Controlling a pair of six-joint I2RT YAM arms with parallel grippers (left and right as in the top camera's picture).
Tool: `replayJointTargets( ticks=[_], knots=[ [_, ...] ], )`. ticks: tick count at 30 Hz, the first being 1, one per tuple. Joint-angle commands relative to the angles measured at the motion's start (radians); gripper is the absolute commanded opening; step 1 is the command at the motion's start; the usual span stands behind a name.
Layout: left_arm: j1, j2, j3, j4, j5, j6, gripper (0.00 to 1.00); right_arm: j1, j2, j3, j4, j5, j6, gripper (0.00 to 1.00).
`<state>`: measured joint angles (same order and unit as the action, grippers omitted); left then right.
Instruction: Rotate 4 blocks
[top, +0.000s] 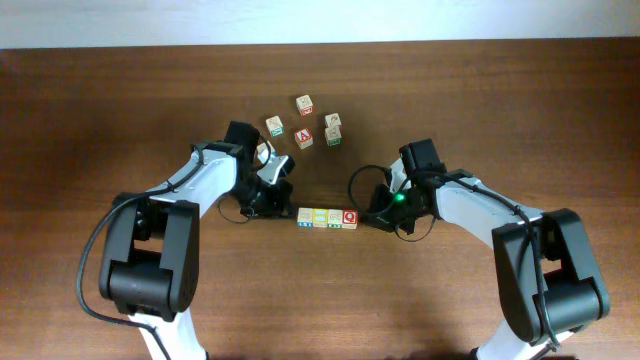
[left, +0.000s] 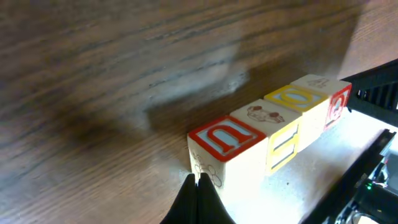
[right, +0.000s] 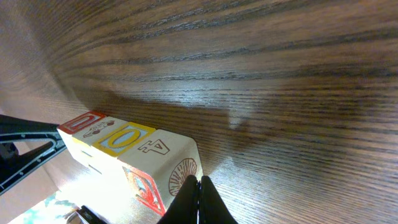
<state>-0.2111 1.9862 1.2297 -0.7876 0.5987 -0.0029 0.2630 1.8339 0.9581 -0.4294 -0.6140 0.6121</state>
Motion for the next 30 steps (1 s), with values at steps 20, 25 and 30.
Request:
replayJointTargets(
  ticks=[20,25,30],
  knots=[
    [-0.051,0.006,-0.004,0.035,-0.019,-0.005,0.00,0.091,-0.057,0.124,-0.109,0.018,-0.100,0.04],
    [-0.051,0.006,-0.004,0.035,-0.019,-0.005,0.00,0.168,-0.057,0.260,-0.244,0.148,-0.111,0.04],
    [-0.051,0.006,-0.004,0.035,-0.019,-0.005,0.00,0.224,-0.057,0.324,-0.288,0.204,-0.104,0.04]
  ],
)
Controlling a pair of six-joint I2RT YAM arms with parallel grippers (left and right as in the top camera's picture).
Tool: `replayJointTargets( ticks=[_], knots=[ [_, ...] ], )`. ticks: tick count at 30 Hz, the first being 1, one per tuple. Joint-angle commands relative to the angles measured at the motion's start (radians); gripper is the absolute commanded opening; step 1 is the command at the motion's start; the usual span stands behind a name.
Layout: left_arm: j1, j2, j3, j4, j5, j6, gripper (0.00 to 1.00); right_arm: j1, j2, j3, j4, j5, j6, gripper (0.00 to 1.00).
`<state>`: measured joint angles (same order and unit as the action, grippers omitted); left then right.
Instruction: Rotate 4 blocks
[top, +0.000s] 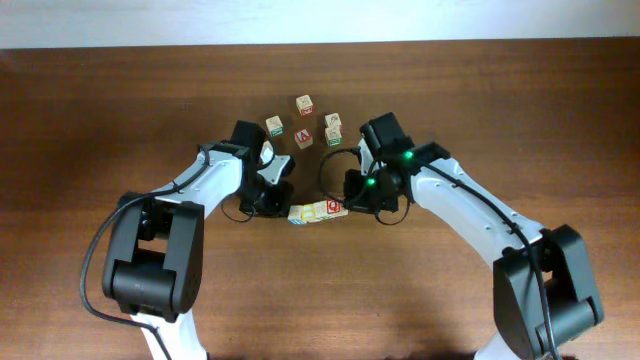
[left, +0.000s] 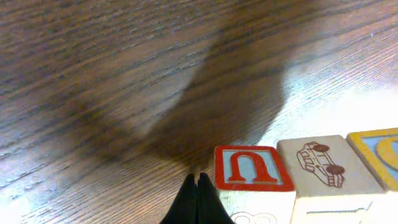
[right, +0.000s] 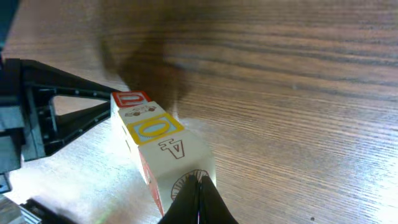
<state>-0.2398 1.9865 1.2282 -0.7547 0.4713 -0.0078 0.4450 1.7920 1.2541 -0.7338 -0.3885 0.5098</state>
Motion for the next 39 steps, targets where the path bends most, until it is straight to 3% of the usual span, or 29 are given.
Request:
replayJointTargets(
  ticks=[1,7,22,36,39],
  knots=[
    [-0.022,0.006,-0.003,0.003,0.108,0.000,0.00,0.047,-0.015,0.028,0.016,-0.021,0.004,0.04],
    [-0.022,0.006,-0.003,0.015,0.107,-0.011,0.00,0.084,-0.015,0.029,0.034,-0.076,0.054,0.04],
    [-0.023,0.006,-0.003,0.024,-0.061,-0.165,0.00,0.127,-0.013,0.041,0.077,-0.104,0.101,0.04],
    [-0.012,0.006,-0.002,-0.025,-0.290,-0.543,0.00,0.144,0.034,0.041,0.148,-0.078,0.162,0.04],
    [0.021,0.006,0.002,-0.024,-0.294,-0.553,0.00,0.144,0.034,0.041,0.151,-0.078,0.161,0.04]
  ],
)
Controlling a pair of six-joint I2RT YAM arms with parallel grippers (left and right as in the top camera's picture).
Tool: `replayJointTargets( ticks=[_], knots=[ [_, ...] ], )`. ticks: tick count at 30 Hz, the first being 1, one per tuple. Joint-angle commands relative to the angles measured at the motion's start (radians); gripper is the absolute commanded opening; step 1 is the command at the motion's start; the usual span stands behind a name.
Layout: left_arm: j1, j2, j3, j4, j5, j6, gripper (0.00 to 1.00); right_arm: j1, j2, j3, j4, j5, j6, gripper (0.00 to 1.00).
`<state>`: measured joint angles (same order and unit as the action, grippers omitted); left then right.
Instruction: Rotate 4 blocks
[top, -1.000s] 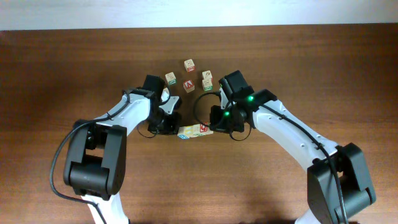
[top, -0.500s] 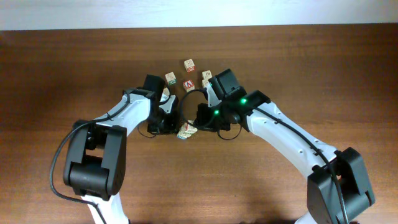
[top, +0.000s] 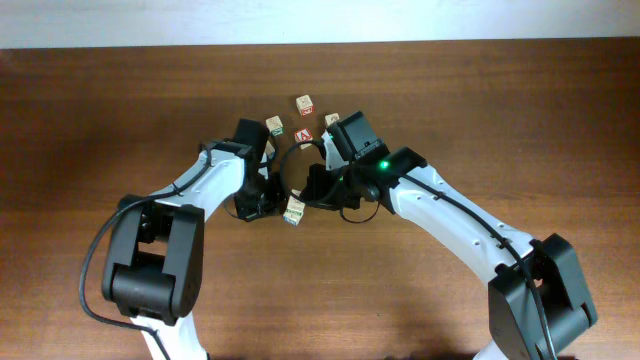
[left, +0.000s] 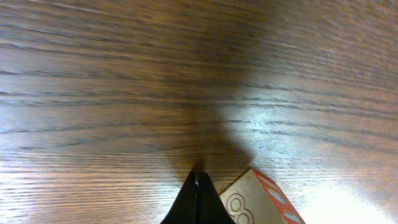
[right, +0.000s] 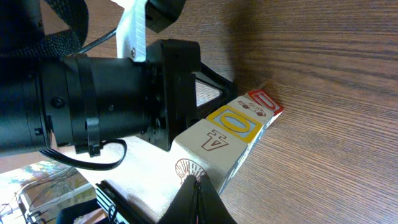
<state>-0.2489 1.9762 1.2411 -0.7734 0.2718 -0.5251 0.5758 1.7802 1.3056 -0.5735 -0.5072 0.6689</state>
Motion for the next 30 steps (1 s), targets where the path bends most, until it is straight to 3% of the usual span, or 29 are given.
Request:
replayJointTargets(
  ticks=[1,9,15,18,19,21,23,30],
  knots=[
    [0.043,0.016,-0.006,-0.005,-0.094,-0.035,0.00,0.013,0.046,-0.010,-0.009,0.040,0.002,0.04],
    [0.082,0.016,0.066,-0.005,-0.093,0.003,0.00,0.013,0.046,0.007,0.002,-0.026,-0.010,0.06],
    [0.083,0.016,0.086,-0.003,-0.105,0.006,0.00,0.013,0.046,0.105,-0.055,-0.043,-0.049,0.25],
    [0.125,0.016,0.114,-0.006,-0.104,0.136,0.00,-0.021,0.046,0.199,-0.179,-0.031,-0.115,0.29],
    [0.146,0.016,0.134,-0.013,-0.093,0.199,0.00,-0.037,0.046,0.225,-0.229,-0.012,-0.123,0.27],
    [0.187,0.016,0.168,-0.021,0.005,0.349,0.00,-0.073,0.047,0.230,-0.341,0.100,-0.130,0.14],
    [0.200,0.016,0.168,-0.021,0.028,0.375,0.00,-0.063,0.057,0.201,-0.354,0.177,-0.100,0.04],
    [0.201,0.016,0.168,-0.012,0.027,0.373,0.00,0.052,0.140,0.098,-0.167,0.189,0.004,0.04]
  ],
)
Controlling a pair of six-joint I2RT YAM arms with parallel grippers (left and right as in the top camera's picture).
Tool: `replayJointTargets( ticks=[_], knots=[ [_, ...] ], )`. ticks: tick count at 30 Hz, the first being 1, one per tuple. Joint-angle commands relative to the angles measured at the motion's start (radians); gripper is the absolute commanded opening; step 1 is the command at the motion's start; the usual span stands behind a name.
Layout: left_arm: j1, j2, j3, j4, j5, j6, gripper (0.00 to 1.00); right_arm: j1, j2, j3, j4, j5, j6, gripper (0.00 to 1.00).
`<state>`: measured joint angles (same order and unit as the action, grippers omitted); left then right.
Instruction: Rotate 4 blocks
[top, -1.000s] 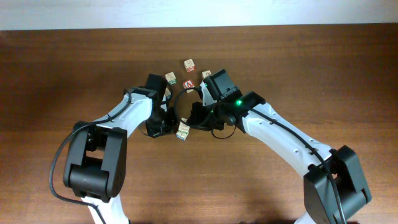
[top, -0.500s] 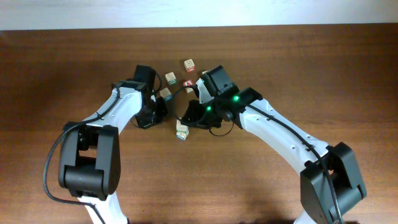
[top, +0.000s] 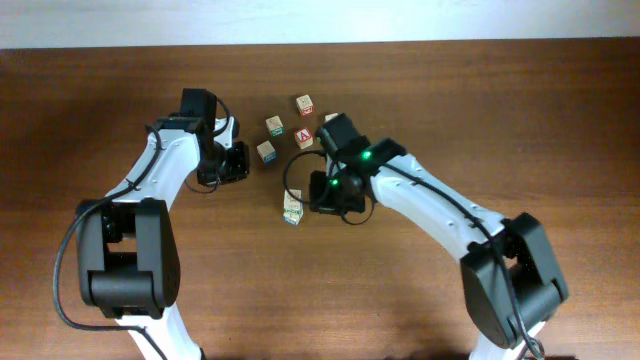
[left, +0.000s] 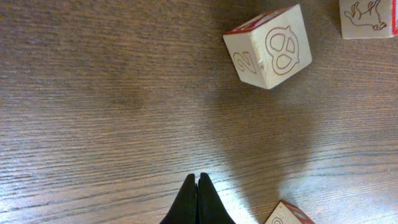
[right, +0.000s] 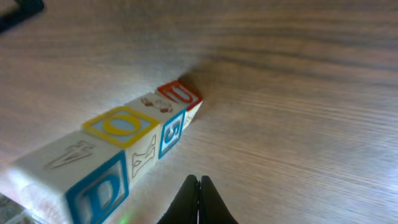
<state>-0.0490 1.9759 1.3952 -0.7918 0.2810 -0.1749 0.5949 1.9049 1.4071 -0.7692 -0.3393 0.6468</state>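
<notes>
A row of four wooden letter blocks (right: 127, 134) lies touching end to end, the red U block (right: 177, 94) farthest and the blue D block (right: 81, 190) nearest. In the overhead view the row (top: 292, 207) runs nearly up-down, partly hidden under my right arm. My right gripper (right: 199, 185) is shut and empty, its tips over bare wood beside the row. My left gripper (left: 199, 182) (top: 242, 163) is shut and empty, away from the row, near a loose pretzel block (left: 268, 46).
Several loose blocks sit behind the row: one by my left gripper (top: 266, 151), others further back (top: 274, 125) (top: 304, 104) (top: 303, 137). An animal block (left: 367, 15) shows at the left wrist view's top right. The table's far edge (top: 320, 44) runs along the top.
My left gripper has moved from the row's end up and to the left, beside the loose blocks. My right gripper's tips are off the end block and now over wood beside the row.
The row lay left-right between my two shut grippers, one at each end. Then it stood slanted, with my right gripper moved up and left. Then it stood nearly up-down. Now both grippers are off it and the left is withdrawn.
</notes>
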Motion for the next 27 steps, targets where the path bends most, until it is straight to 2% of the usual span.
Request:
replayJointTargets(
  ticks=[1,18,21,27],
  knots=[
    [0.002,0.016,0.014,0.006,0.018,0.023,0.00,0.043,0.016,-0.004,0.034,0.041,0.029,0.04],
    [0.002,0.016,0.014,0.006,0.012,0.011,0.00,0.087,0.016,-0.004,0.057,0.027,0.046,0.04],
    [0.002,0.016,0.014,0.006,0.011,0.011,0.00,0.085,0.016,-0.004,0.011,0.092,0.047,0.04],
    [0.002,0.016,0.014,0.007,0.011,0.011,0.00,0.086,0.018,-0.011,0.029,0.149,0.052,0.04]
  ],
)
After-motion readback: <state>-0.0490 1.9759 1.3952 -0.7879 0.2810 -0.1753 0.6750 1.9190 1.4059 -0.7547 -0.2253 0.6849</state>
